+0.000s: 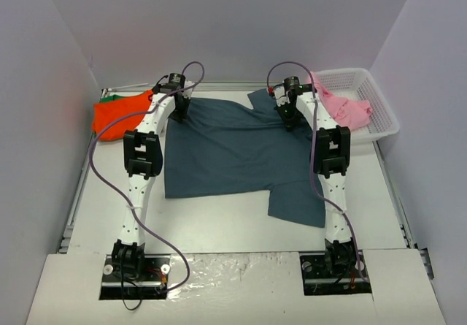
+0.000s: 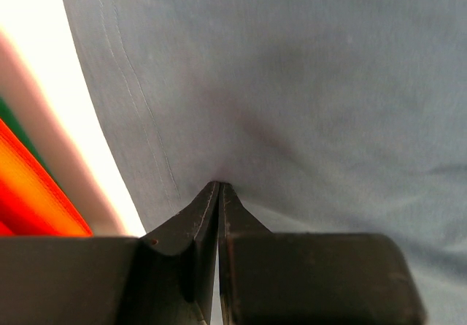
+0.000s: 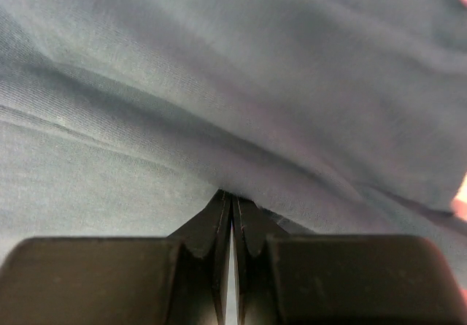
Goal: Fold and stack the t-shirts
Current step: Flatten out the tshirt
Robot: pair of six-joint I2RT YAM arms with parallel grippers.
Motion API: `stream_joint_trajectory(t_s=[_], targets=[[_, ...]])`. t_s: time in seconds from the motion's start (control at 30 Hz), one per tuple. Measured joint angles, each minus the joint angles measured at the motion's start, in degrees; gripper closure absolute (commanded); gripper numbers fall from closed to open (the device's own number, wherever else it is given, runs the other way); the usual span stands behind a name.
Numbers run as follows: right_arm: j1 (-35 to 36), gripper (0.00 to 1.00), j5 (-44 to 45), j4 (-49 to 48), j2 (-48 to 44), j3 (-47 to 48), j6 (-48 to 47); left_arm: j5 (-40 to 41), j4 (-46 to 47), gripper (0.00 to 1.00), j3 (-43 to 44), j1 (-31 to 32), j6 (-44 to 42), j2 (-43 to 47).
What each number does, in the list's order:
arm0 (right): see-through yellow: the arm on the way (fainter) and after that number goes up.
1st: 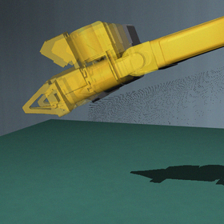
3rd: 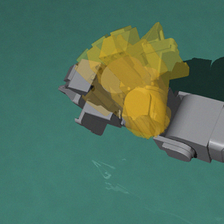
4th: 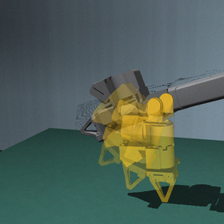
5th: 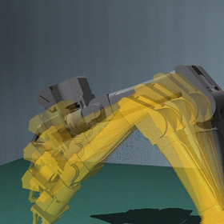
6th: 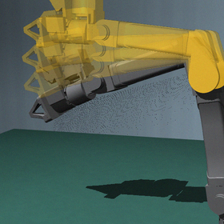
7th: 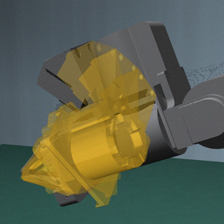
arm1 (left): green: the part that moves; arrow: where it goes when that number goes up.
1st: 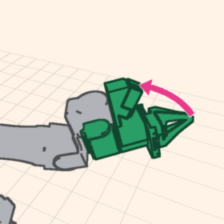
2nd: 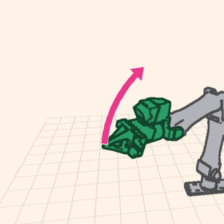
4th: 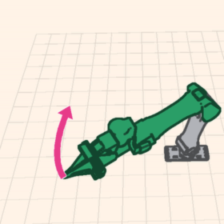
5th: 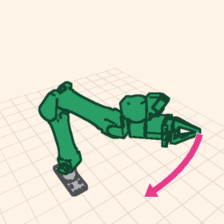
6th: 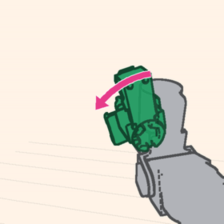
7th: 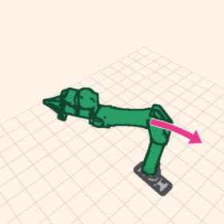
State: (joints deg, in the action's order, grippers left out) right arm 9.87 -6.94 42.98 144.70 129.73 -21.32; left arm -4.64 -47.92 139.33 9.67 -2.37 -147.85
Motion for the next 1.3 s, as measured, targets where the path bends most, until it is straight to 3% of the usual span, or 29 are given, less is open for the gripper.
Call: stream_joint_trajectory(t_s=[0.17, 0.9, 1.03, 1.13, 1.17, 1.27, 1.3], targets=[[0.04, 1.0, 0.61, 0.13, 3.13, 5.53, -0.37, 1.33, -0.17, 0.98, 6.64, 0.0, -0.2, -3.78], [1.49, 0.97, 2.6, -0.52, 5.16, 9.22, -1.53, 10.03, 4.66, 0.97, 11.54, 2.12, -3.21, -4.37], [1.51, 0.79, 1.05, -1.31, 2.51, 5.07, -1.09, 10.6, 4.35, 0.84, 5.62, 3.04, -3.72, 1.05], [1.73, 0.73, -0.9, -1.14, -1.86, -0.31, -1.03, 10.84, 4.28, 0.73, -2.03, 3.61, -4.72, 9.6], [1.86, 0.66, -1.51, -1.03, -3.93, -2.67, -0.94, 11.02, 3.98, 0.59, -4.31, 3.8, -5.11, 12.66], [2.21, 0.63, -2.58, -0.68, -11.32, -8.92, -1.07, 11.3, 4.87, 0.39, -12.44, 4.24, -6.86, 24.44], [2.23, 0.62, -2.82, -0.85, -14.14, -11.15, -1.07, 11.19, 4.85, 0.36, -15.23, 4.33, -7.5, 28.33]])
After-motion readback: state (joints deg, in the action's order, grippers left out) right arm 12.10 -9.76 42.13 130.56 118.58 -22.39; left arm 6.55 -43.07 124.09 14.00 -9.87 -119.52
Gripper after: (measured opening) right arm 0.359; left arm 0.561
